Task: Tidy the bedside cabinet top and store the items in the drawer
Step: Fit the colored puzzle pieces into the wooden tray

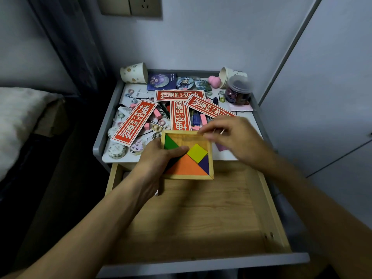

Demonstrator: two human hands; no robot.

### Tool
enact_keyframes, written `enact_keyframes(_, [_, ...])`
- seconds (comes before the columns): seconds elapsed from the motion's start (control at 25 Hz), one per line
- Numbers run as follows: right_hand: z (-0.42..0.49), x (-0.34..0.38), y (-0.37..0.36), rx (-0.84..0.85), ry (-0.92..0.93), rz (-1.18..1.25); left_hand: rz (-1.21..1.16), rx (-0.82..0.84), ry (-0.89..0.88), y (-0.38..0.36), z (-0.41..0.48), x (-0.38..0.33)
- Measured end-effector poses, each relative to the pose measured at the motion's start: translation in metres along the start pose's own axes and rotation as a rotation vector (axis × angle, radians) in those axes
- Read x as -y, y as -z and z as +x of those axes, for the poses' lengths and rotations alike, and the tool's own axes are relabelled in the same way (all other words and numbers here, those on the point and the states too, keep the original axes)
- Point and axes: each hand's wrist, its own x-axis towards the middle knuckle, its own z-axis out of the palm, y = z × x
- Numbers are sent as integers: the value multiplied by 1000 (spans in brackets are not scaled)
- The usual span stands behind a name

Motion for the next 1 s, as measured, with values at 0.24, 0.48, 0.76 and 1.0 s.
enact_keyframes(0.24, [12,-57,11,-104,-467,-317,15,-88,-13,8,7,3])
enact_keyframes(0.48, [14,-62,-24,-6,-422,-443,13,-91,-16,10,10,3])
enact_keyframes(0.76, [13,-54,-23,3,-456,-446,24,-92,-6,12,11,4])
enact_keyframes(1.0, [18,-74,0,-76,-676,-367,13,-76,-22,12,8,3])
